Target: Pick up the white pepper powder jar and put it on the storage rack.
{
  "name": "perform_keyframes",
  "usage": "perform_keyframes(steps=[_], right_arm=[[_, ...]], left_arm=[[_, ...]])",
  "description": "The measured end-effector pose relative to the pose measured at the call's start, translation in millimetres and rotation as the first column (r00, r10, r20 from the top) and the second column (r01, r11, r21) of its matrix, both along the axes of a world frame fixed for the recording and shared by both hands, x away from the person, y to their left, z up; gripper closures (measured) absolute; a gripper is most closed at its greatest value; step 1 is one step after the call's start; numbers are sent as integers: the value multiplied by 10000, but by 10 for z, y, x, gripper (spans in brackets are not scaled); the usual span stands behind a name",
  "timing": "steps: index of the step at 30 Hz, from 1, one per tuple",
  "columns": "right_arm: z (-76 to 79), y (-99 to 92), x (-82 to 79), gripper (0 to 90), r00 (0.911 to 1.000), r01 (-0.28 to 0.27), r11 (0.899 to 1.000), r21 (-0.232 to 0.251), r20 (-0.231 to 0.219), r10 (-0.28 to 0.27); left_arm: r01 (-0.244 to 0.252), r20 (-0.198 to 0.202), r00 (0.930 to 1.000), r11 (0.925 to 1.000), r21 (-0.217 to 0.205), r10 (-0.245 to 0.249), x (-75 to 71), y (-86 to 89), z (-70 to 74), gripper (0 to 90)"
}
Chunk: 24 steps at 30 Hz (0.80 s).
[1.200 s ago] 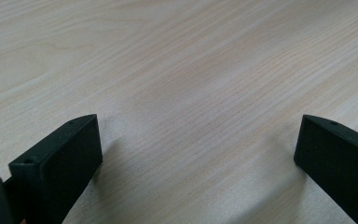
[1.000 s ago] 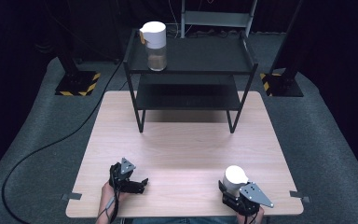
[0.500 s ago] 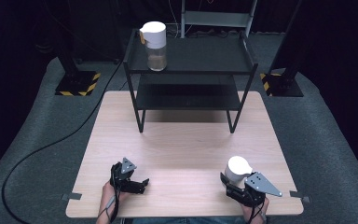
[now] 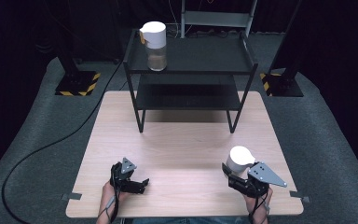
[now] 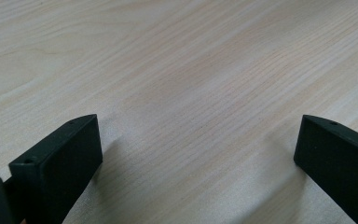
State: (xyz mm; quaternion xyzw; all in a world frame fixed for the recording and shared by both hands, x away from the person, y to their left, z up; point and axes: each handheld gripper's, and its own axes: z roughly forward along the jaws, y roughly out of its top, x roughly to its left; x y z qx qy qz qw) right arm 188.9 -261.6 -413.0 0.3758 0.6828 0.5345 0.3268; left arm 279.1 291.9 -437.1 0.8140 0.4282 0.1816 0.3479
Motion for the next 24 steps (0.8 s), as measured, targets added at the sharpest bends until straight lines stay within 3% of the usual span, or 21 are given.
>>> perform_keyframes(steps=[24], right_arm=[[502, 28, 315, 300, 9982, -141, 9997, -182, 576, 151]], left_arm=[[-2, -6, 10000, 10000, -5, 2, 1, 0, 0, 4]])
